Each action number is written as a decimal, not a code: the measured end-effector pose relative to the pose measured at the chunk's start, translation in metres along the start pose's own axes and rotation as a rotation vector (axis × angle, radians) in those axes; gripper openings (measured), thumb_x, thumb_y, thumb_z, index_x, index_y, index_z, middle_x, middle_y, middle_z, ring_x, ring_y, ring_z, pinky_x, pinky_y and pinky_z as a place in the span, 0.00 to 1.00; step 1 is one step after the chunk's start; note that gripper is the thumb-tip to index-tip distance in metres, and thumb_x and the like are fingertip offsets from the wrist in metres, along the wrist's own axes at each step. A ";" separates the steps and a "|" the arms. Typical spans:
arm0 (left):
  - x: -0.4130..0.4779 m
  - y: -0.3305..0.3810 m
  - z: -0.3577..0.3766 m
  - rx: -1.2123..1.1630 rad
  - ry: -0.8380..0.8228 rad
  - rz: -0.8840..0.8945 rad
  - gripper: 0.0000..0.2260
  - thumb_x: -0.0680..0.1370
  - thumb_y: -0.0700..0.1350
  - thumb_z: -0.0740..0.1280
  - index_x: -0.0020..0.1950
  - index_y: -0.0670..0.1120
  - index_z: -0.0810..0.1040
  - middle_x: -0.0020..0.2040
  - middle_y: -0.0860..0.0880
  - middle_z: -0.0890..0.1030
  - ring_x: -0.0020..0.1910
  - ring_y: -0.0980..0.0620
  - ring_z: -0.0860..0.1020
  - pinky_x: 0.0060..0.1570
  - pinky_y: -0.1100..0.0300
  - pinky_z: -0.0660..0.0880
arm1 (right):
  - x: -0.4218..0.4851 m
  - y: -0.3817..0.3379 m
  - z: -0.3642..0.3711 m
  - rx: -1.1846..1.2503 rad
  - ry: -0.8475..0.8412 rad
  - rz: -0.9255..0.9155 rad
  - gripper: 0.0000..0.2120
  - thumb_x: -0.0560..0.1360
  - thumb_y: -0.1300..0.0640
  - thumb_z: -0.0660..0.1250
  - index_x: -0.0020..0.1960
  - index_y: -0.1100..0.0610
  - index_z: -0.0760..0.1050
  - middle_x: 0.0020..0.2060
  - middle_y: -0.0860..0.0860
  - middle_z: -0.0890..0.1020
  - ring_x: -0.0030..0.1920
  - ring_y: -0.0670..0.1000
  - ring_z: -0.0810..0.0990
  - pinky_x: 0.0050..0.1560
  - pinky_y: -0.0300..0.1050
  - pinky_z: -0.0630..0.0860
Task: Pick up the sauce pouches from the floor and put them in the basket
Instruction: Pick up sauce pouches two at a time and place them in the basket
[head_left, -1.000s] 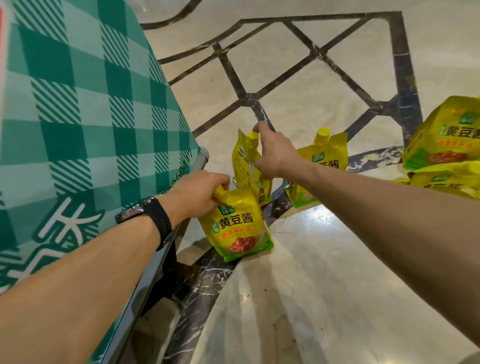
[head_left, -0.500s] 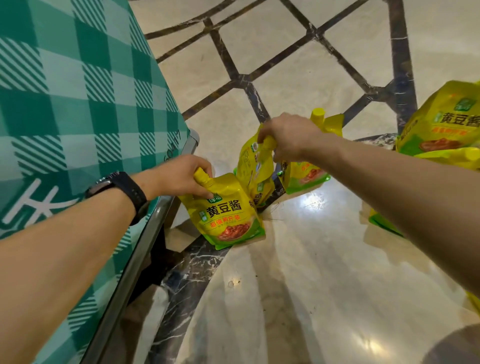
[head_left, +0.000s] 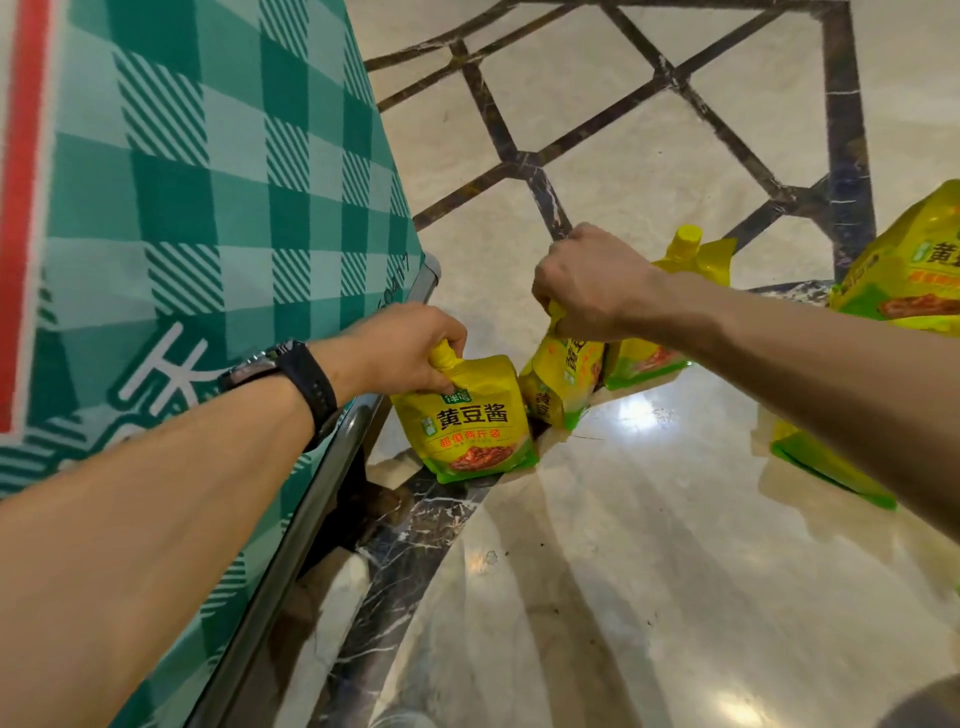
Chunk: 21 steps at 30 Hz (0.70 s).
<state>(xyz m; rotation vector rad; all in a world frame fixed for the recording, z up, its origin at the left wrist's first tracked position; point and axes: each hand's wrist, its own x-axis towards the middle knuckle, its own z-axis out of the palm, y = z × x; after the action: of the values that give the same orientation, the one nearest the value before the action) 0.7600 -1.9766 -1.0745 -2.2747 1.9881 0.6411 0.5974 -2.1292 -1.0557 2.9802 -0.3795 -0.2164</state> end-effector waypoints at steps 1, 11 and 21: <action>-0.001 0.000 0.000 0.014 0.004 -0.004 0.10 0.72 0.50 0.77 0.45 0.52 0.78 0.36 0.57 0.74 0.41 0.51 0.76 0.39 0.58 0.69 | -0.002 0.001 -0.004 0.051 -0.053 0.021 0.08 0.69 0.58 0.71 0.48 0.57 0.81 0.36 0.51 0.70 0.40 0.57 0.71 0.43 0.46 0.66; 0.007 0.005 -0.007 0.025 -0.019 -0.034 0.12 0.70 0.52 0.79 0.45 0.54 0.77 0.39 0.56 0.75 0.43 0.51 0.74 0.41 0.59 0.69 | -0.038 -0.001 0.012 0.308 -0.369 0.073 0.22 0.68 0.47 0.78 0.31 0.56 0.68 0.27 0.51 0.70 0.32 0.54 0.71 0.31 0.43 0.64; 0.009 0.011 -0.002 -0.016 -0.235 -0.070 0.12 0.72 0.49 0.77 0.51 0.53 0.77 0.49 0.51 0.75 0.50 0.49 0.75 0.50 0.57 0.75 | -0.122 -0.006 0.062 0.763 -0.073 0.354 0.12 0.69 0.46 0.77 0.44 0.53 0.80 0.38 0.43 0.82 0.40 0.47 0.81 0.41 0.45 0.77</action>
<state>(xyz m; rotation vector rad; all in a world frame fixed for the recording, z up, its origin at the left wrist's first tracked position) 0.7508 -1.9873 -1.0736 -2.1510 1.7938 0.8748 0.4724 -2.0986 -1.1018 3.5364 -1.2299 -0.1685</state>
